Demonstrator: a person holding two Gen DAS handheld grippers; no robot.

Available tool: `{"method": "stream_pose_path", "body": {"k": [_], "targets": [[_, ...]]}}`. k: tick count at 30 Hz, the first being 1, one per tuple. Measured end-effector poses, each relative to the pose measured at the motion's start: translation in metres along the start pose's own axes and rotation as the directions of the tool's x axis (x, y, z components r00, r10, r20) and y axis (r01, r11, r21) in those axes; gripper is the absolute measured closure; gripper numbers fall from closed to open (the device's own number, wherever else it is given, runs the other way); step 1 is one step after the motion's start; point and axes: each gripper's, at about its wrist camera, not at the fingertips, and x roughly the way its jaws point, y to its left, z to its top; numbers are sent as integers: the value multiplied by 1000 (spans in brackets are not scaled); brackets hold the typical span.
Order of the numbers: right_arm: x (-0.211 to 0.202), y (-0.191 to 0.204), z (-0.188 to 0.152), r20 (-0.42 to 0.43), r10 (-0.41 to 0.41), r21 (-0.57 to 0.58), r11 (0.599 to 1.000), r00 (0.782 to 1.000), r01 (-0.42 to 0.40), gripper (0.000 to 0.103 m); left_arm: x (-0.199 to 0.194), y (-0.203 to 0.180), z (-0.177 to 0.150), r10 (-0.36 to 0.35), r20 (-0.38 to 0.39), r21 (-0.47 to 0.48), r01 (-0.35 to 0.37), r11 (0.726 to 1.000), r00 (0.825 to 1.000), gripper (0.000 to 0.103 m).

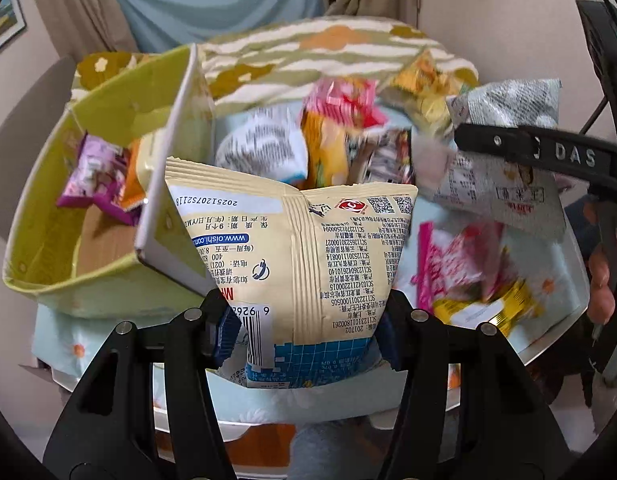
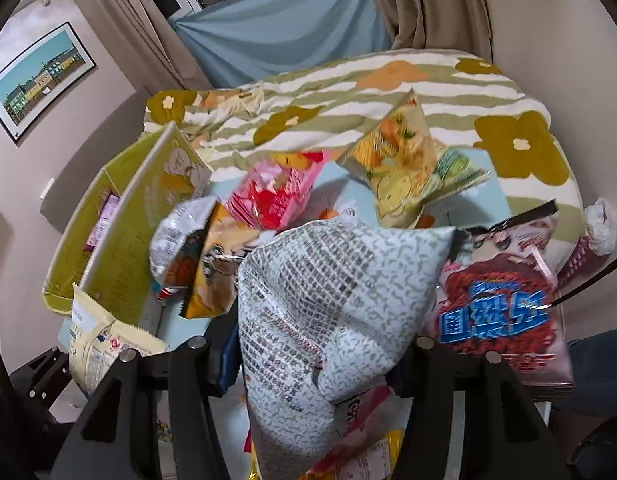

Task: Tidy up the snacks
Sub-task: 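Lower the blue-and-cream bag into the box with the left tool while the right drops the grey bag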

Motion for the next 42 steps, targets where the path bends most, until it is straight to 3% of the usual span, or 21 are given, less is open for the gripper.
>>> {"method": "stream_pose_path", "body": {"k": [8, 12, 17, 23, 29, 37, 39, 40, 41, 42], "targets": [[-51, 22, 21, 40, 60, -50, 997, 997, -58, 51, -49, 19, 34, -26, 110, -92, 36, 995, 994, 48], [-68, 51, 35, 53, 104, -94, 991, 993, -99, 51, -74, 51, 53, 8, 181, -115, 13, 993, 983, 48], [-73, 100, 52, 79, 176, -107, 980, 981, -167, 51, -90, 107, 69, 46, 211, -158, -13, 987, 976, 48], [-41, 160, 63, 35, 251, -133, 960, 967, -245, 51, -81, 179, 76, 96, 189, -201, -57, 978, 977, 48], [4, 213, 70, -30, 288, -143, 947, 957, -289, 51, -47, 246, 68, 110, 123, -245, -77, 966, 986, 48], [52, 243, 67, -105, 234, -122, 962, 967, -246, 51, 11, 280, 58, 29, 48, -221, -18, 975, 998, 48], [60, 245, 65, -112, 221, -110, 966, 969, -233, 51, 20, 280, 53, 17, 41, -210, -8, 978, 999, 44], [62, 246, 64, -114, 213, -109, 968, 970, -225, 51, 24, 279, 50, 19, 33, -204, -12, 979, 999, 31], [64, 247, 63, -116, 204, -109, 970, 972, -216, 51, 25, 279, 48, 20, 28, -203, -14, 979, 999, 11], [67, 250, 63, -120, 193, -112, 972, 974, -206, 51, 24, 281, 45, 19, 39, -210, -10, 978, 999, 3]]}}
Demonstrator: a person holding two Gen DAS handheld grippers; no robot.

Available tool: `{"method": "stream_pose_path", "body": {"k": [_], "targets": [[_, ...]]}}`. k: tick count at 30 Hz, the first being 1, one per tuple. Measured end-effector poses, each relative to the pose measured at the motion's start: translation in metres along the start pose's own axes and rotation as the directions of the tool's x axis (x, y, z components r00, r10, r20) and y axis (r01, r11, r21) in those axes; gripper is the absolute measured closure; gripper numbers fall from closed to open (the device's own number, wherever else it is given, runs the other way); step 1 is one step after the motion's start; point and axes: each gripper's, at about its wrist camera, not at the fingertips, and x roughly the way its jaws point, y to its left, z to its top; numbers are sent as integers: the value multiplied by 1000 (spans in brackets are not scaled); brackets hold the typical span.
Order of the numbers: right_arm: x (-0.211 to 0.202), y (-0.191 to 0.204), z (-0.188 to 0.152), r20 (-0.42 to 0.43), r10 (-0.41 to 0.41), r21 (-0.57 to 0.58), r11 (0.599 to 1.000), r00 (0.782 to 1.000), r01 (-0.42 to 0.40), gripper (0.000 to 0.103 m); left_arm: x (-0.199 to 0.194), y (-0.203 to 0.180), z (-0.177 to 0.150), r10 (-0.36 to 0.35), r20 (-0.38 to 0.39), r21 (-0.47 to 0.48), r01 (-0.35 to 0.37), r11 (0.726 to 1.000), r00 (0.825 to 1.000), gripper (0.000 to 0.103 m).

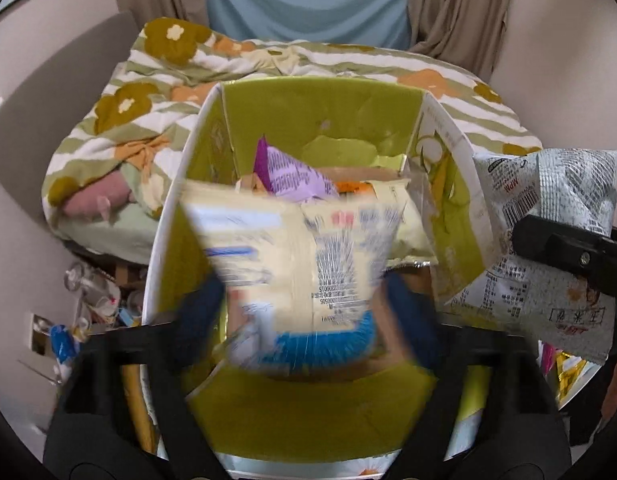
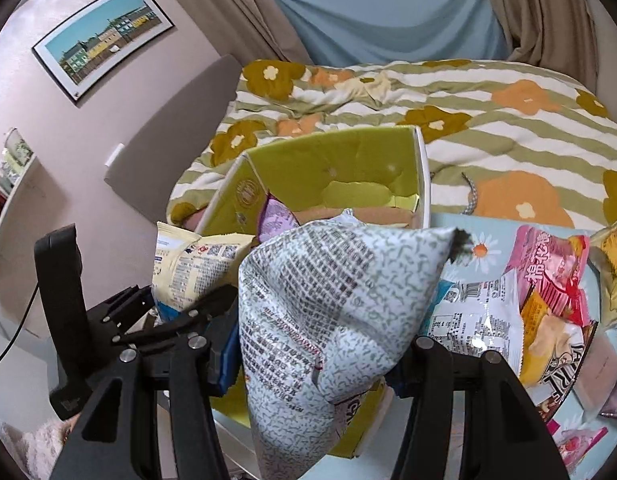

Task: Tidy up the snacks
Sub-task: 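Lower the blue-and-cream bag into the box with the left tool while the right drops the grey bag, then withdraw both tools from the box back toward the snack pile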

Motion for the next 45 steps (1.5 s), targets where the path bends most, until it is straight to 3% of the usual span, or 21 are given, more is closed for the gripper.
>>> {"method": "stream_pose_path", "body": {"k": [3, 7, 16, 27, 29, 30, 31, 33, 45], "targets": [[6, 1, 2, -17, -10, -2, 1000, 1000, 10, 51, -10, 1, -4, -23, 28, -21, 23, 1000, 999, 0], [10, 2, 5, -23, -17, -27, 999, 1000, 17, 51, -19, 9, -10, 8, 25, -42, -7, 999, 1000, 0], [23, 17, 9, -86, 51, -97, 994, 995, -59, 50, -37, 23, -24, 54, 19, -150, -51, 987, 998, 0], [63, 27, 3, -165, 65, -117, 989, 984, -85, 49, -40, 27, -33, 74, 17, -184, -70, 981, 997, 0], [64, 26, 2, -159, 54, -118, 990, 986, -73, 42, -38, 27, -33, 74, 13, -182, -70, 981, 997, 0], [64, 25, 1, -150, 49, -117, 991, 988, -66, 32, -37, 27, -34, 74, 11, -181, -71, 981, 997, 0], [63, 24, 1, -139, 47, -114, 991, 989, -63, 16, -36, 27, -34, 73, 9, -180, -71, 981, 997, 0], [56, 21, 0, -104, 46, -112, 992, 993, -57, 0, -34, 28, -36, 66, 4, -187, -64, 980, 998, 0], [26, 19, 1, -16, 35, -117, 992, 999, -37, 1, -49, 17, -28, 58, 42, -135, -52, 990, 997, 0]]}}
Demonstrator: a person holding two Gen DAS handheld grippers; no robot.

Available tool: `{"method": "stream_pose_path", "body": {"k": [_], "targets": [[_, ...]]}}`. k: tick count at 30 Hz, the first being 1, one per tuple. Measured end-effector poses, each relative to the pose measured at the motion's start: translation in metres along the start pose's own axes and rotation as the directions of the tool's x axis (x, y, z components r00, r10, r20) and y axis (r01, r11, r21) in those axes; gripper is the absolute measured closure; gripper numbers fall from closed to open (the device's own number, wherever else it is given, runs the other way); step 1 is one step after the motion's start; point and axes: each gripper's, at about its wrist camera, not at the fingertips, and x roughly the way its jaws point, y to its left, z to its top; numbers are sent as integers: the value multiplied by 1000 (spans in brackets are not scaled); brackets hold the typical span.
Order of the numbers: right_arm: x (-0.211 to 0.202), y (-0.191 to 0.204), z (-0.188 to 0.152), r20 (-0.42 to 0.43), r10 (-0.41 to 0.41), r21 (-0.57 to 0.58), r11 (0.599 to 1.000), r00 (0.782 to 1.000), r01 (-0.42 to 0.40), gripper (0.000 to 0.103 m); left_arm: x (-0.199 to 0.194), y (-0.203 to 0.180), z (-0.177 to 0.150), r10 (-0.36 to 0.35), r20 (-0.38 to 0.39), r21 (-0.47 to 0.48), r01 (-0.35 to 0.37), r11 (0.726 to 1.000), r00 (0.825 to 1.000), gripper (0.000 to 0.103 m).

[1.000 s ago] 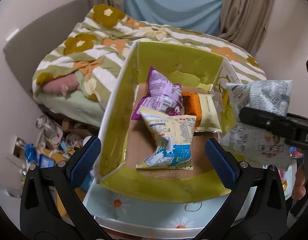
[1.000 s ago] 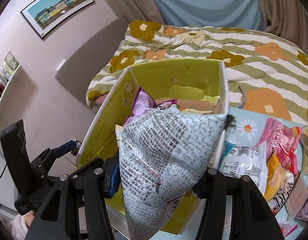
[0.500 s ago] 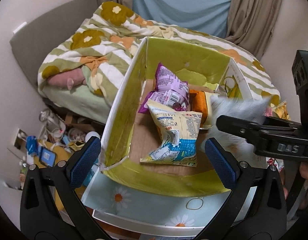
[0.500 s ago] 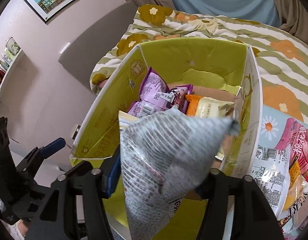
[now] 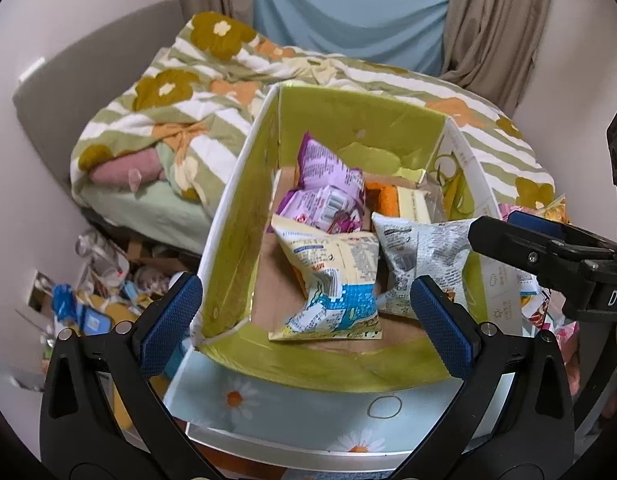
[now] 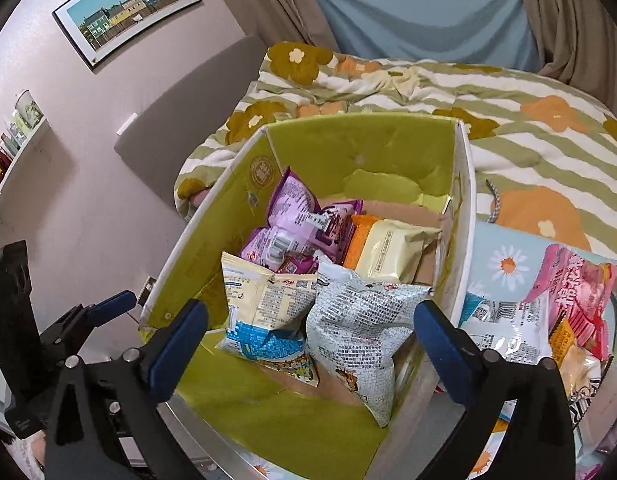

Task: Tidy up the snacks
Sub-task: 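Withdraw both tools from the box back toward the snack pile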

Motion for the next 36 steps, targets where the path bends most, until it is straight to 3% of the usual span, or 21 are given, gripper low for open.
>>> {"method": "stream_pose_path", "body": {"k": [10, 17, 22, 30, 36], "targets": [[-50, 10, -6, 69, -51, -3, 999, 996, 51, 0, -32, -20, 4, -71, 42, 86, 67, 994, 997, 0], [-101, 0, -24, 116, -161, 70, 986, 980, 154, 0, -45, -50, 7, -176, 34, 175, 167, 970, 984, 0], [-142, -18, -43, 163, -267, 137, 959, 950, 246, 0, -52, -86, 1, -250, 18, 234, 239, 942, 968, 0], [-214, -71, -76, 205, -449, 218, 887, 870, 407, 0, -57, -169, -12, -324, -28, 325, 315, 892, 946, 0], [-250, -126, -102, 175, -487, 270, 860, 856, 434, 0, -46, -248, -37, -350, -111, 341, 366, 866, 930, 0]]}}
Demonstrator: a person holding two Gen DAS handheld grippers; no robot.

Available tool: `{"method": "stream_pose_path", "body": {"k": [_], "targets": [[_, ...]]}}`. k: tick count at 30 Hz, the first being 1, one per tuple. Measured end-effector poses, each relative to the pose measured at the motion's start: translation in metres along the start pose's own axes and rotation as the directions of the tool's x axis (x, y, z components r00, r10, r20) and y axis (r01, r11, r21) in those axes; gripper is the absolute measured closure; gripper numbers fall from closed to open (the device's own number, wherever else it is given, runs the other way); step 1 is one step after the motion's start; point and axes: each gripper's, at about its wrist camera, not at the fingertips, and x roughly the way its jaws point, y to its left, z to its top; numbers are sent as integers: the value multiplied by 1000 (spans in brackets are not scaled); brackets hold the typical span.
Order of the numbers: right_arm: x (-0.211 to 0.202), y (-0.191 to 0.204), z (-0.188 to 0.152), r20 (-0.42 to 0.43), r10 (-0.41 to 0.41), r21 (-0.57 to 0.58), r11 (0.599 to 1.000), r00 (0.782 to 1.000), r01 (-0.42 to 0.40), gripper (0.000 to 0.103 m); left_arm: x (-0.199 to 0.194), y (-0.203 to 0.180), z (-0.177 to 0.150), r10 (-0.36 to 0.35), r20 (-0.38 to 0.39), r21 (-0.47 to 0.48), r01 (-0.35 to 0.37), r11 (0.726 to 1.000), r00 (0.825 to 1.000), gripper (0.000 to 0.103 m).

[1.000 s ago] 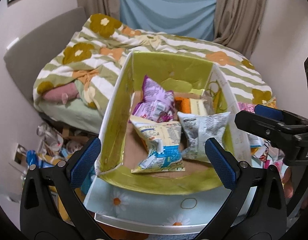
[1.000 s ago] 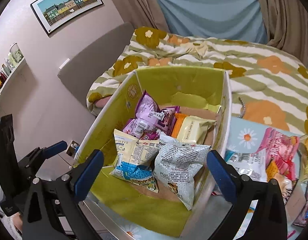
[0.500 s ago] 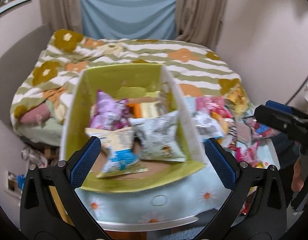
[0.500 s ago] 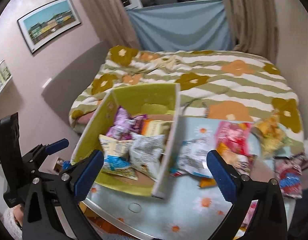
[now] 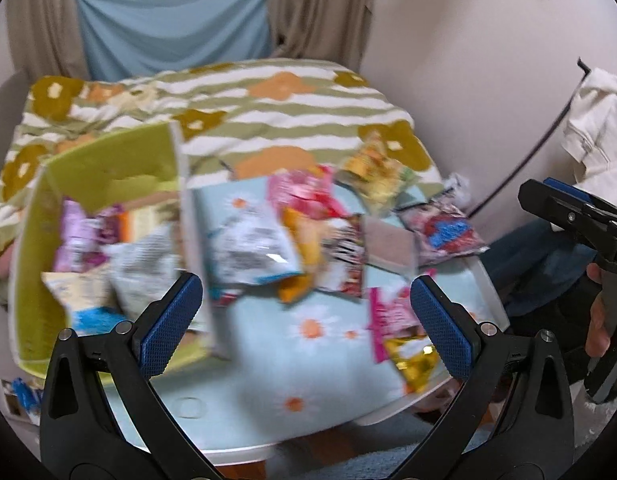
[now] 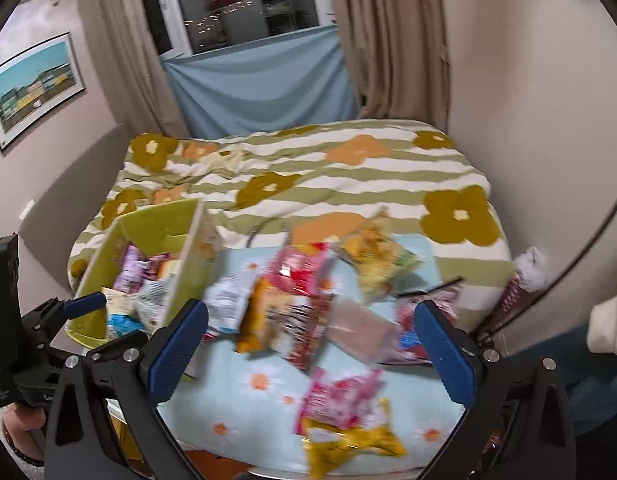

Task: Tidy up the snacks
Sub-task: 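Withdraw both tools from the box back toward the snack pile, then grasp the pink strawberry bag with the left tool while the right grasps the purple-and-blue bag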

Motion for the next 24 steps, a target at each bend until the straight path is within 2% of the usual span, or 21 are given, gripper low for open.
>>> {"method": "stream_pose_path", "body": {"k": [5, 9, 16, 24], "targets": [[7, -52, -9, -50, 7, 22, 1000, 999, -6, 0, 39, -46, -5, -7, -68, 5, 8, 1000, 998, 0], [21, -85, -17, -99, 23, 33, 999, 995, -20, 0, 76, -73, -15, -4, -145, -15, 2, 1000, 989, 0], [59, -127, -28, -171, 56, 22, 998, 984, -53, 0, 133, -91, -43, -5, -263, -100, -23, 995, 965, 0], [107, -148, -40, -242, 79, -7, 996, 967, -83, 0, 178, -95, -66, 9, -310, -168, -65, 984, 951, 0]]}}
